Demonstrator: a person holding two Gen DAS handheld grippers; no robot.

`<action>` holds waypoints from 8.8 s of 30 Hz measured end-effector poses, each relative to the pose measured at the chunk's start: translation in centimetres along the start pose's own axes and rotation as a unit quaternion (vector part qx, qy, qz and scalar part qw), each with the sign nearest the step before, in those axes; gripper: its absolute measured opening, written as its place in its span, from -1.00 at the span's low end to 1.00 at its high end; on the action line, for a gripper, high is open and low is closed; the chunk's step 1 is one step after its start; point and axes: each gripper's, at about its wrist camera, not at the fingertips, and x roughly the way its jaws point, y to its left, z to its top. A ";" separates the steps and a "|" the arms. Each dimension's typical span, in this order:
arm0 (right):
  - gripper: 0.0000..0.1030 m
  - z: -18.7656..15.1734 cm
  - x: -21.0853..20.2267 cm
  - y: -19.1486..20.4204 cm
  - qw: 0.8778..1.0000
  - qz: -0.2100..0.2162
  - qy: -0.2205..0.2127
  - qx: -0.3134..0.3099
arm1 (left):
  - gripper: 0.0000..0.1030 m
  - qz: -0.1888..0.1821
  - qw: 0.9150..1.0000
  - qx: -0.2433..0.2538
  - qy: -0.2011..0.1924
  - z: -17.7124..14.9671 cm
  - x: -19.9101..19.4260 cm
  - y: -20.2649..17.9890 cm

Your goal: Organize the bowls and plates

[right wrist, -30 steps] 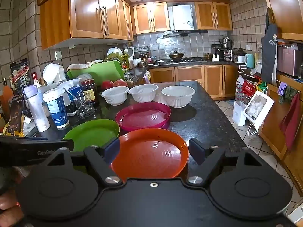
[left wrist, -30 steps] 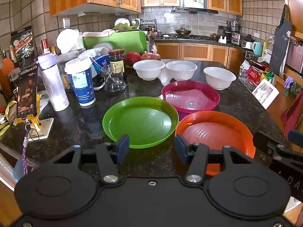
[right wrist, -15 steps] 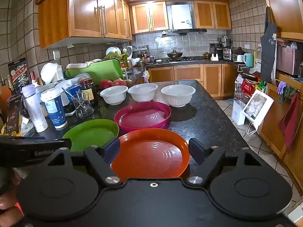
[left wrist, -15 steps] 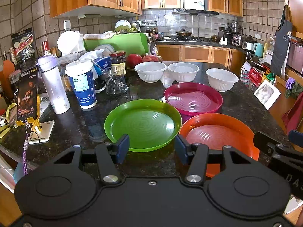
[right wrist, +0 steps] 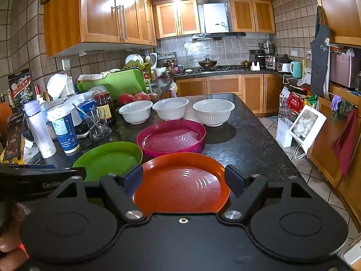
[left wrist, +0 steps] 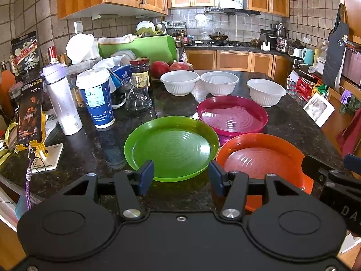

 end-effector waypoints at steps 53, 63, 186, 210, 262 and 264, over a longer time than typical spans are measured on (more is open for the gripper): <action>0.63 -0.2 -0.9 0.6 0.999 -0.006 -0.049 -0.018 | 0.14 0.004 1.000 -0.008 0.003 -0.7 -0.5 0.3; 0.63 0.2 -0.5 0.6 0.998 0.004 -0.067 -0.008 | 0.14 -0.026 0.999 -0.015 -0.011 -0.6 -0.5 1.4; -0.75 3.5 19.2 11.6 0.984 0.091 0.140 -0.061 | -0.61 -0.020 0.988 -0.029 0.147 2.6 10.5 19.0; -0.72 3.6 11.6 -5.9 0.994 -0.045 0.095 0.005 | -0.61 -0.166 0.974 0.063 0.141 3.7 7.4 2.3; -0.77 1.8 14.6 -9.5 0.985 0.082 0.150 -0.026 | -0.66 -0.057 0.984 -0.001 0.166 1.9 7.5 -4.1; -0.77 2.0 14.5 -9.2 0.986 0.083 0.145 -0.027 | -0.66 -0.054 0.986 -0.002 0.160 2.2 7.1 -4.0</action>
